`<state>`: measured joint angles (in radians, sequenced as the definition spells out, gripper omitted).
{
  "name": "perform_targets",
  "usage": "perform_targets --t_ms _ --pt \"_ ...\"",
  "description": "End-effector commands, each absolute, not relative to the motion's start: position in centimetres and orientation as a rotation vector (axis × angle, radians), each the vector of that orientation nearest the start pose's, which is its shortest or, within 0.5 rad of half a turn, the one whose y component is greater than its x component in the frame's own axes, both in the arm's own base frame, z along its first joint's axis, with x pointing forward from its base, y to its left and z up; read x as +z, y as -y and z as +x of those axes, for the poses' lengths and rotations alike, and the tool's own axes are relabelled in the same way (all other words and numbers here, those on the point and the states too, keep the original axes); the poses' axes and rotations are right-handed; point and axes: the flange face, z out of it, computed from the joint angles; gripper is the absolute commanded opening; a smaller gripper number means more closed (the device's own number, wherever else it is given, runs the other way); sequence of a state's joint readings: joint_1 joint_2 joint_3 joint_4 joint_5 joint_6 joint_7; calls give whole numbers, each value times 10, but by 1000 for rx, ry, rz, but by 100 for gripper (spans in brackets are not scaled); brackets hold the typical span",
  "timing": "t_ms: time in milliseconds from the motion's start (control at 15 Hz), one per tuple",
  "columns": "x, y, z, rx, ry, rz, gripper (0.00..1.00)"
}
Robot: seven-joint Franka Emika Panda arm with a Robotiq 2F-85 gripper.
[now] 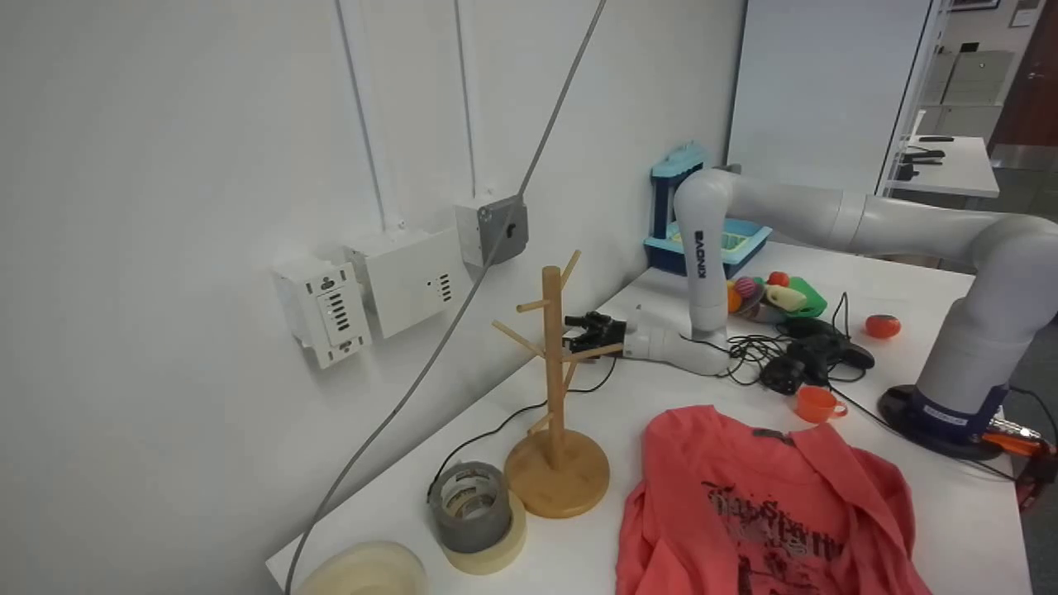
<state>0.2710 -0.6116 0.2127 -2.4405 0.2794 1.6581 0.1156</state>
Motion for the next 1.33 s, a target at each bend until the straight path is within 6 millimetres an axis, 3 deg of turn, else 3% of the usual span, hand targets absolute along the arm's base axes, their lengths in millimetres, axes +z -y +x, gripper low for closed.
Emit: perform_targets --t_ms 0,1267 --pt "496 -194 295 324 407 -2998 100" --pt "494 -192 296 326 386 -3014 100"
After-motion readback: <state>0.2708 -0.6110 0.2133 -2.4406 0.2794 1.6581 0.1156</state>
